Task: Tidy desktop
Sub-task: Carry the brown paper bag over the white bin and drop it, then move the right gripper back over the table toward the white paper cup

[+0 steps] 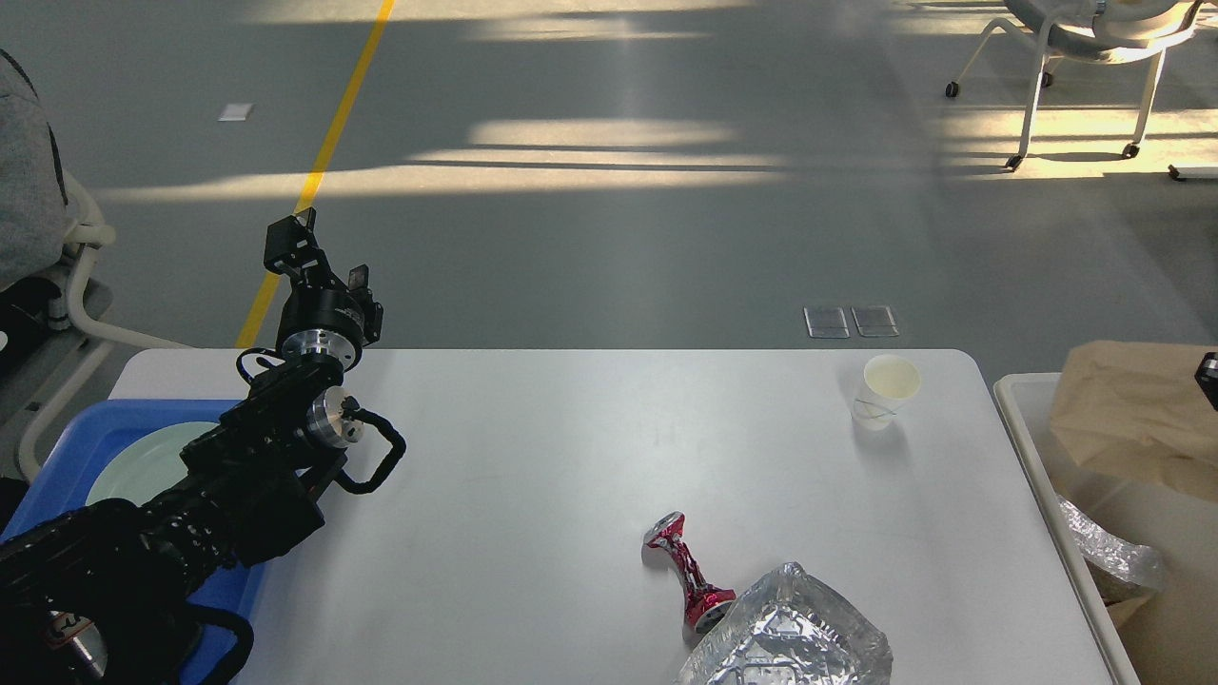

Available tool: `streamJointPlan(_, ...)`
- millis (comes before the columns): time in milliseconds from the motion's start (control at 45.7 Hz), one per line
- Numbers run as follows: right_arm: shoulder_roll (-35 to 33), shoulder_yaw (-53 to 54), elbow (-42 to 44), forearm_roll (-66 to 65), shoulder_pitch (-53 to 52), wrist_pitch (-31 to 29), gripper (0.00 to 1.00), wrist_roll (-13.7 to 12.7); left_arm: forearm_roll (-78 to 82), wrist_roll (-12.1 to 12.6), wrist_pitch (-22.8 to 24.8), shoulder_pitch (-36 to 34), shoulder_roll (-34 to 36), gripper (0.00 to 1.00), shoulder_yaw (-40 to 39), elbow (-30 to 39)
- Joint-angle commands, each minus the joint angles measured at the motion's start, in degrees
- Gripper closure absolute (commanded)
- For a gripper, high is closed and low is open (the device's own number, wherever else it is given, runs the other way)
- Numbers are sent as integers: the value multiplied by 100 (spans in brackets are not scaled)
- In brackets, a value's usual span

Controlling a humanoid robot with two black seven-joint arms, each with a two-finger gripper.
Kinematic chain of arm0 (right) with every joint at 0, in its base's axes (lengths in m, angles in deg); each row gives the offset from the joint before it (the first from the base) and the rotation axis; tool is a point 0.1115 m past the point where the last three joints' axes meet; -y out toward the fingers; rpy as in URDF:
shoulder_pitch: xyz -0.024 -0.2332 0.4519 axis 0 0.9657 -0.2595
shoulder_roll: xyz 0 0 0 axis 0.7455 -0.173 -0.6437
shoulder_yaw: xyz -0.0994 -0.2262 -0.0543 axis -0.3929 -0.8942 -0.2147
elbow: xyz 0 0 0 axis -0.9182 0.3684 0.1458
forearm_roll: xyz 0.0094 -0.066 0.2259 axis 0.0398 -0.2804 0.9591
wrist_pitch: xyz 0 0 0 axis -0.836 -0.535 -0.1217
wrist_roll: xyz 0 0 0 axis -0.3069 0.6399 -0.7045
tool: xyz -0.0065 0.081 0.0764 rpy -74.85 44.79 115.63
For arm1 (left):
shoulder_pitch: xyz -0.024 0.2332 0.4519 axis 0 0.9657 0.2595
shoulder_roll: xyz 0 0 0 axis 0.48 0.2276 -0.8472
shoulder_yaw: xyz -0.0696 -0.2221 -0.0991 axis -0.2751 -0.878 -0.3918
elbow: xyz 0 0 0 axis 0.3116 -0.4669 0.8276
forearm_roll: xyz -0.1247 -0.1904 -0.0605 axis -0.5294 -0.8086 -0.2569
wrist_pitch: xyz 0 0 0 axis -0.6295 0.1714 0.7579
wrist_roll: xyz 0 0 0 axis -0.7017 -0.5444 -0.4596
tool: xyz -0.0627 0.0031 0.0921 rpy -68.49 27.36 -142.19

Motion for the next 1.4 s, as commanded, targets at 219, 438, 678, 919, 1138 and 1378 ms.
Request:
streamJointPlan(219, 39, 78, -122, -11, 506, 1149, 40, -2, 0, 2, 3, 0, 0, 4, -5, 0)
streamJointPlan(438, 47, 87, -455, -2, 427, 1149, 6, -2, 0, -7, -6, 0, 0, 4, 4, 0)
streamJointPlan(678, -14, 87, -1404, -2, -697, 702, 4, -11, 0, -7, -6, 0, 0, 4, -5, 0)
streamJointPlan(919, -111, 184, -2986, 42, -3236, -1248, 2, -11, 0, -7, 3, 0, 0, 4, 4, 0)
streamJointPlan(1138, -93, 824, -3365, 51, -4889, -2154, 0, -2, 0, 2, 3, 0, 0, 4, -5, 0)
streamJointPlan(1378, -137, 2178, -3339, 51, -6006, -2154, 0, -11, 0, -7, 3, 0, 0, 4, -5, 0)
